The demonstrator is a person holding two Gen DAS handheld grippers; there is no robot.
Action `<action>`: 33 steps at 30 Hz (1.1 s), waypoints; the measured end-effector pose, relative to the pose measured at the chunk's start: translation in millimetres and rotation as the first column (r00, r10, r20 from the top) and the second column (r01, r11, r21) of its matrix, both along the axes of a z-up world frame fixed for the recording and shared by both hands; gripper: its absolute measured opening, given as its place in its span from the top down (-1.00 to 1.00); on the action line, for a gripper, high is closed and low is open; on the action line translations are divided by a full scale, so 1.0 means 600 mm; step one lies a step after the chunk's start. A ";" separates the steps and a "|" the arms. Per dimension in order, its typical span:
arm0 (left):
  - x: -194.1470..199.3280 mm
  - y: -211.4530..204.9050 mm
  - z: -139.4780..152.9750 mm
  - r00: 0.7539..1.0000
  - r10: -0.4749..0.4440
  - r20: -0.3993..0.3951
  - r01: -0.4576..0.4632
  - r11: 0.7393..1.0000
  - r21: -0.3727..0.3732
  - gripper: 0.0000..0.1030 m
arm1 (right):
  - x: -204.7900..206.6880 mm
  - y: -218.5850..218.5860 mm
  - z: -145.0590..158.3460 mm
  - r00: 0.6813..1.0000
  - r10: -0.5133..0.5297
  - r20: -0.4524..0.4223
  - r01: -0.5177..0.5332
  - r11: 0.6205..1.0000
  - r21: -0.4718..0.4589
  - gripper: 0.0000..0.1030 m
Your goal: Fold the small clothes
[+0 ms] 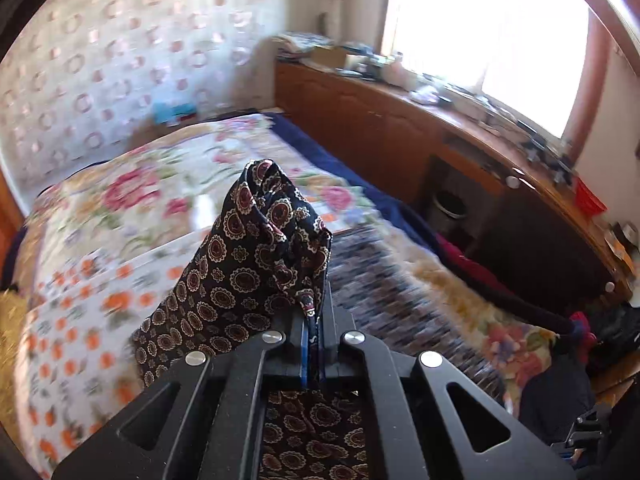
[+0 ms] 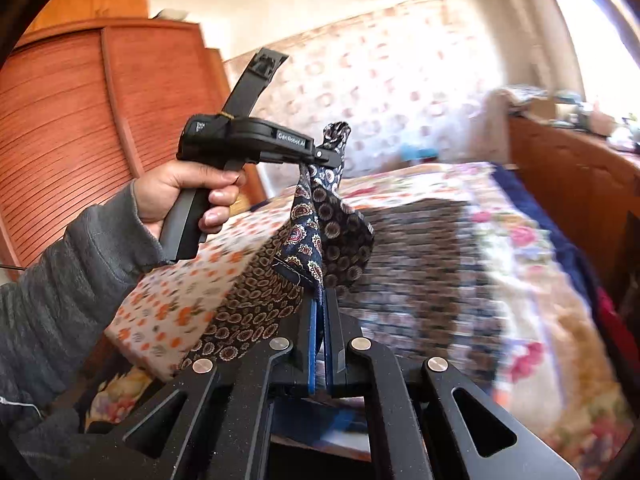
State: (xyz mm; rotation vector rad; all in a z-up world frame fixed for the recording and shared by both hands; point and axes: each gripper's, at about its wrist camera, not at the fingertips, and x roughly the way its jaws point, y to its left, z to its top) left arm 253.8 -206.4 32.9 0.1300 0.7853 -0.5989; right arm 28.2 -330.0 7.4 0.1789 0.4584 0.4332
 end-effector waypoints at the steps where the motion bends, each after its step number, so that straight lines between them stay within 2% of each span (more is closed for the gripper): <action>1: 0.000 -0.023 0.001 1.000 -0.016 0.001 0.016 1.000 0.007 0.93 | -0.008 -0.019 0.003 1.000 -0.022 0.001 0.022 1.000 0.001 0.96; 6: 0.005 -0.114 -0.007 0.997 -0.070 -0.013 0.071 0.996 0.060 0.88 | -0.037 -0.071 0.002 0.996 -0.093 -0.013 0.093 0.996 -0.012 0.96; 7: 0.006 -0.125 -0.012 0.996 -0.084 -0.022 0.086 0.994 0.074 0.78 | -0.048 -0.073 -0.001 0.995 -0.100 -0.020 0.100 0.995 -0.017 0.96; 9: 0.002 -0.127 -0.017 0.995 -0.096 -0.032 0.098 0.993 0.064 0.21 | -0.051 -0.076 -0.012 0.992 -0.115 -0.050 0.114 0.993 -0.030 0.96; 10: -0.002 -0.121 -0.017 0.995 -0.099 -0.030 0.100 0.994 0.050 0.09 | -0.050 -0.076 -0.016 0.990 -0.127 -0.063 0.124 0.991 -0.040 0.96; 11: -0.002 -0.123 -0.016 0.995 -0.099 -0.027 0.100 0.994 0.046 0.05 | -0.048 -0.075 -0.018 0.987 -0.139 -0.075 0.136 0.989 -0.052 0.96; 14: -0.010 -0.097 -0.016 0.995 -0.093 -0.026 0.094 0.995 0.039 0.05 | -0.036 -0.070 -0.020 0.980 -0.165 -0.111 0.156 0.984 -0.082 0.95; 17: -0.019 -0.058 -0.026 0.998 -0.058 -0.016 0.059 0.997 0.056 0.05 | -0.024 -0.066 0.001 0.974 -0.191 -0.120 0.181 0.979 -0.090 0.94; 20: -0.037 0.006 -0.042 1.000 -0.016 -0.018 0.017 0.998 0.053 0.05 | -0.020 -0.063 0.013 0.969 -0.217 -0.119 0.203 0.972 -0.116 0.70; 21: -0.044 0.026 -0.050 1.000 0.001 -0.022 0.000 0.999 0.050 0.05 | -0.018 -0.061 0.010 0.967 -0.227 -0.119 0.213 0.969 -0.124 0.49; 22: -0.052 0.048 -0.060 0.999 0.019 -0.030 -0.017 0.999 0.047 0.05 | -0.014 -0.061 0.010 0.962 -0.242 -0.122 0.227 0.965 -0.129 0.17; 24: -0.072 0.091 -0.086 0.997 0.054 -0.058 -0.052 0.998 0.041 0.05 | 0.000 -0.061 0.001 0.955 -0.264 -0.136 0.247 0.960 -0.129 -0.21; 29: -0.132 0.154 -0.142 0.990 0.082 -0.114 -0.077 0.996 0.047 0.05 | 0.052 -0.047 -0.028 0.942 -0.272 -0.196 0.248 0.959 -0.139 -0.23; 33: -0.179 0.172 -0.159 0.988 0.085 -0.131 -0.082 0.996 0.028 0.05 | 0.090 -0.036 -0.042 0.932 -0.261 -0.251 0.237 0.964 -0.122 -0.23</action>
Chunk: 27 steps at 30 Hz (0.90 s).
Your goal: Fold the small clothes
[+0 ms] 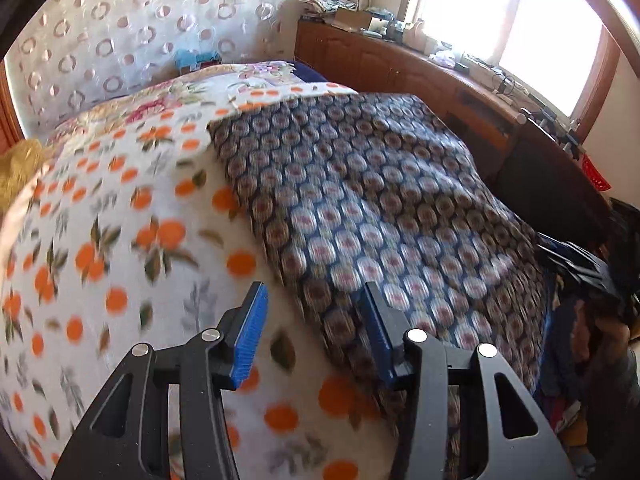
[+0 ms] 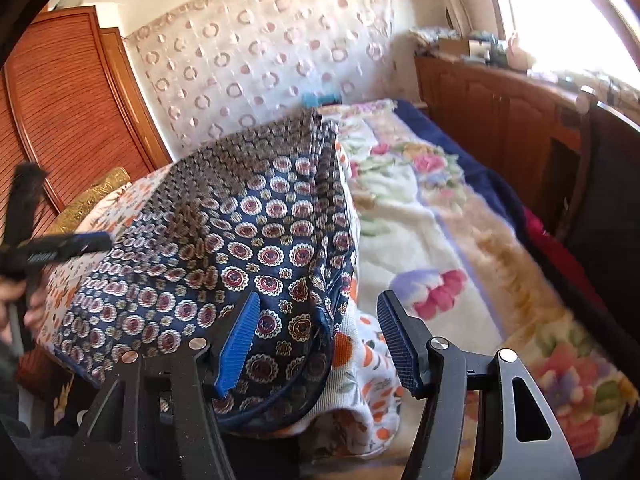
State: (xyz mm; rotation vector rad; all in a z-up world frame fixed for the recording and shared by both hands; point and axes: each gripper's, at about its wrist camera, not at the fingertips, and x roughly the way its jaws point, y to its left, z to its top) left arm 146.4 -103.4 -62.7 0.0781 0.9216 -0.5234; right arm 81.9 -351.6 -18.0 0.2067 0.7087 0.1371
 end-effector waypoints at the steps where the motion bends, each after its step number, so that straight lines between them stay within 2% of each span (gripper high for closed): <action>1: -0.015 0.001 -0.003 1.000 -0.002 -0.005 0.002 1.000 -0.012 0.05 | 0.007 0.001 0.001 1.000 0.002 -0.014 -0.002 1.000 0.007 -0.23; 4: -0.041 -0.001 -0.012 0.999 -0.021 -0.024 0.020 0.999 -0.037 0.05 | 0.026 -0.002 -0.005 0.999 0.010 -0.052 -0.009 0.999 0.035 -0.23; 12: -0.100 -0.021 -0.032 0.996 -0.062 -0.062 0.057 0.996 -0.071 0.05 | 0.035 -0.020 0.000 0.996 0.055 -0.070 -0.048 0.994 0.103 -0.23; 17: -0.117 -0.028 -0.035 0.995 -0.066 -0.072 0.060 0.995 -0.077 0.05 | 0.028 -0.024 0.003 0.997 0.048 -0.054 -0.045 0.997 0.063 -0.03; 21: -0.129 -0.033 -0.036 0.995 -0.077 -0.067 0.073 0.995 -0.066 0.12 | 0.012 -0.029 0.012 0.999 0.014 -0.029 -0.014 1.000 0.005 0.48; 24: -0.136 -0.039 -0.037 0.996 -0.077 -0.050 0.075 0.997 -0.032 0.15 | 0.000 -0.030 0.017 1.000 0.008 -0.011 -0.008 1.000 -0.030 0.68; 25: -0.138 -0.041 -0.037 0.996 -0.078 -0.046 0.077 0.997 -0.027 0.21 | -0.004 -0.030 0.018 1.000 0.005 -0.005 -0.005 0.999 -0.045 0.77; 27: -0.139 -0.045 -0.037 0.995 -0.088 -0.044 0.087 0.996 -0.022 0.57 | -0.012 -0.032 0.023 1.000 0.009 0.017 -0.008 0.999 -0.052 0.86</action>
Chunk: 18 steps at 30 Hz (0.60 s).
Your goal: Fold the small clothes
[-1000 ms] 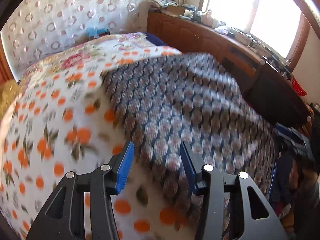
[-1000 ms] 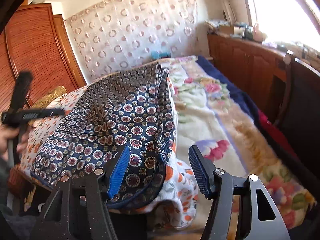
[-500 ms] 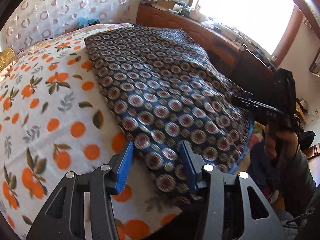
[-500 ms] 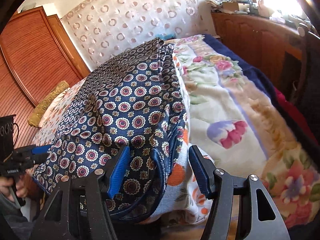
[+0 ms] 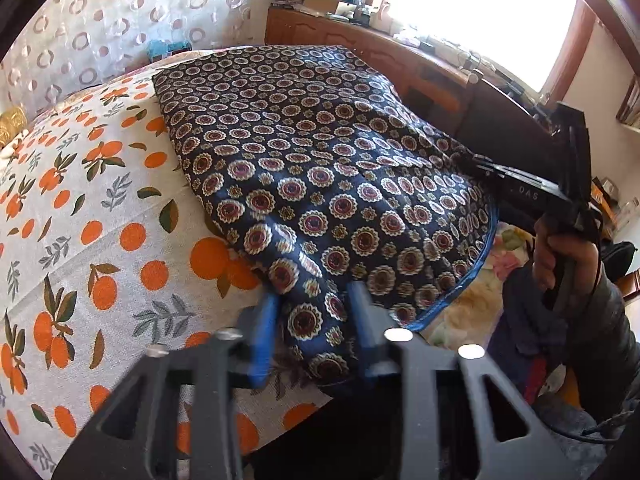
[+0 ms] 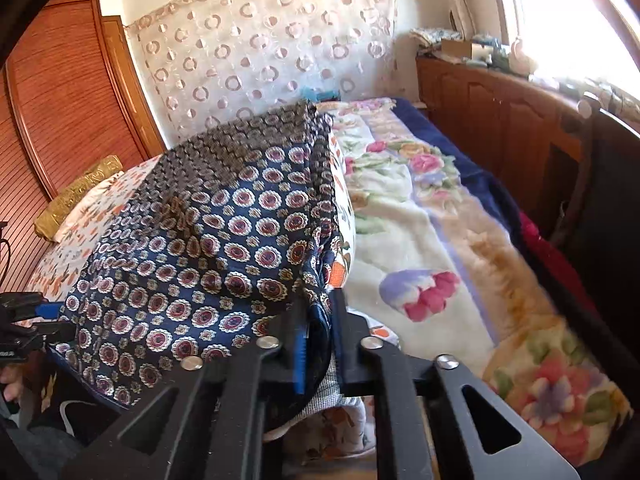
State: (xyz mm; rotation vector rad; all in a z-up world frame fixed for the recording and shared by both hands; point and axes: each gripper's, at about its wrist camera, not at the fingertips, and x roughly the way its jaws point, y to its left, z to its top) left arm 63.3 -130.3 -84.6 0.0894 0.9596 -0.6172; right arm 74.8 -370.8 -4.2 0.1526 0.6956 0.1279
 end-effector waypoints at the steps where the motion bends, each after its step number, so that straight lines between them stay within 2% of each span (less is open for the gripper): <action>1: -0.001 -0.002 0.000 1.000 -0.005 0.004 0.005 1.000 0.003 0.64 | -0.004 0.000 0.004 1.000 0.001 0.007 -0.001 1.000 -0.003 0.87; 3: -0.001 -0.005 0.003 1.000 -0.017 0.018 0.017 1.000 0.014 0.82 | -0.011 0.008 0.004 1.000 0.006 0.018 -0.006 1.000 -0.027 0.88; 5: -0.002 -0.004 0.010 0.999 -0.026 0.035 0.026 1.000 0.002 0.88 | -0.016 0.012 0.006 1.000 0.015 0.025 -0.014 0.999 -0.048 0.88; 10: 0.000 0.003 0.044 0.997 -0.034 0.067 0.038 0.997 -0.064 0.91 | -0.021 0.015 0.015 0.998 0.026 0.065 -0.022 0.998 -0.065 0.88; 13: 0.012 0.006 0.077 0.995 -0.039 0.090 0.048 0.993 -0.107 0.92 | -0.015 0.015 0.023 0.996 0.054 0.075 -0.051 0.998 -0.042 0.93; 18: 0.053 0.010 0.140 0.990 -0.021 0.137 0.044 0.984 -0.171 0.92 | 0.015 0.013 0.068 0.990 0.090 0.112 -0.089 0.996 -0.020 0.94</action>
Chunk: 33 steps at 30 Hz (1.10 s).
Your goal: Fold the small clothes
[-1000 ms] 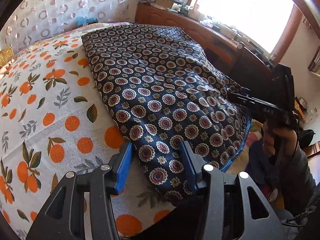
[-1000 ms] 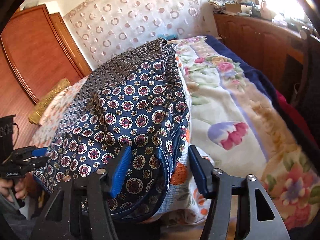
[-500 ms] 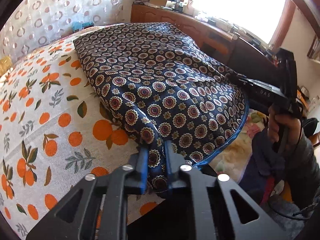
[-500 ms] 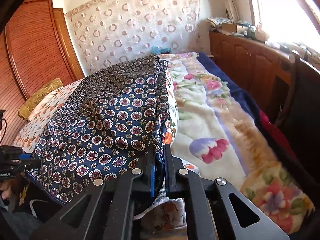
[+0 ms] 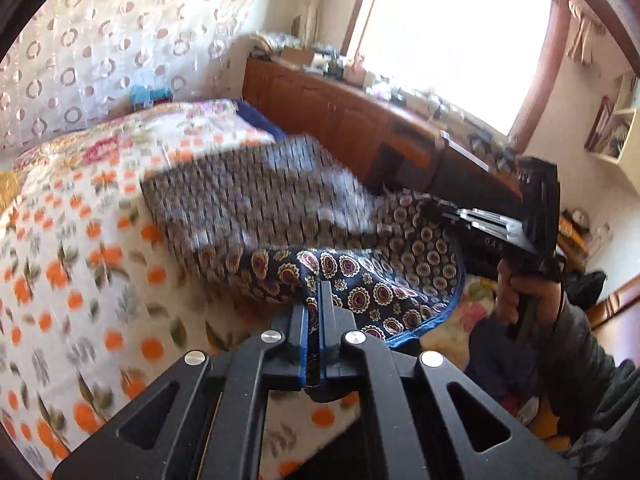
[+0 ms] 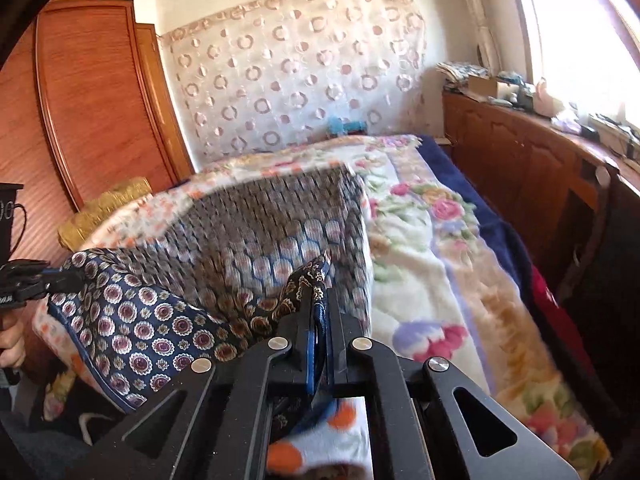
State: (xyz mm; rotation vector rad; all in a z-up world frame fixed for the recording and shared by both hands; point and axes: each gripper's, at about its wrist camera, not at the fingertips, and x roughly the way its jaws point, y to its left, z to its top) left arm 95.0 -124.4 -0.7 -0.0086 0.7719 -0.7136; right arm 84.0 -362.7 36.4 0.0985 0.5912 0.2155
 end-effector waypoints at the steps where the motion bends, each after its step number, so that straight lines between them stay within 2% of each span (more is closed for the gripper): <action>1: 0.012 0.001 0.011 1.000 0.001 0.005 -0.001 1.000 -0.012 0.92 | 0.013 -0.001 0.010 1.000 0.004 0.005 -0.004 1.000 -0.001 0.94; 4: 0.069 0.005 0.043 1.000 0.021 0.008 -0.020 0.998 -0.051 0.93 | 0.069 -0.007 0.046 1.000 0.003 0.020 -0.002 1.000 -0.016 0.94; 6: 0.115 0.007 0.055 0.999 0.051 0.018 -0.050 0.998 -0.040 0.93 | 0.115 -0.006 0.068 1.000 0.010 0.015 -0.009 0.999 -0.031 0.94; 9: 0.186 0.019 0.053 0.996 0.085 -0.023 -0.086 0.995 -0.057 0.93 | 0.184 0.007 0.086 1.000 0.029 -0.002 -0.029 0.998 -0.061 0.94; 13: 0.275 0.032 0.032 0.988 0.126 -0.088 -0.132 0.988 -0.073 0.93 | 0.287 0.035 0.076 0.997 0.045 -0.069 -0.053 0.990 -0.128 0.94; 17: 0.361 0.048 -0.016 0.972 0.175 -0.157 -0.185 0.981 -0.053 0.93 | 0.374 0.037 0.061 0.993 0.042 -0.111 -0.056 0.990 -0.130 0.94; 18: 0.375 0.052 -0.028 0.968 0.181 -0.171 -0.192 0.980 -0.051 0.93 | 0.387 0.032 0.065 0.992 0.047 -0.117 -0.060 0.992 -0.111 0.84; 20: 0.398 0.061 -0.050 0.962 0.194 -0.194 -0.206 0.978 -0.043 0.93 | 0.388 0.021 0.073 0.992 0.055 -0.110 -0.065 0.994 -0.088 0.58; 22: 0.411 0.065 -0.062 0.959 0.201 -0.197 -0.212 0.977 -0.036 0.93 | 0.377 0.010 0.078 0.995 0.056 -0.086 -0.064 0.992 -0.105 0.03; 24: 0.424 0.070 -0.072 0.957 0.207 -0.202 -0.217 0.976 -0.031 0.93 | 0.348 -0.003 0.078 0.997 0.038 -0.065 -0.046 0.991 -0.122 -0.01; 31: 0.455 0.078 -0.094 0.950 0.218 -0.224 -0.225 0.974 -0.007 0.93 | 0.247 -0.007 0.087 1.000 0.013 0.028 -0.011 0.999 -0.051 -0.04; 33: 0.461 0.078 -0.100 0.947 0.222 -0.232 -0.229 0.973 -0.004 0.93 | 0.232 -0.003 0.086 0.999 0.040 0.036 -0.040 0.999 -0.021 -0.11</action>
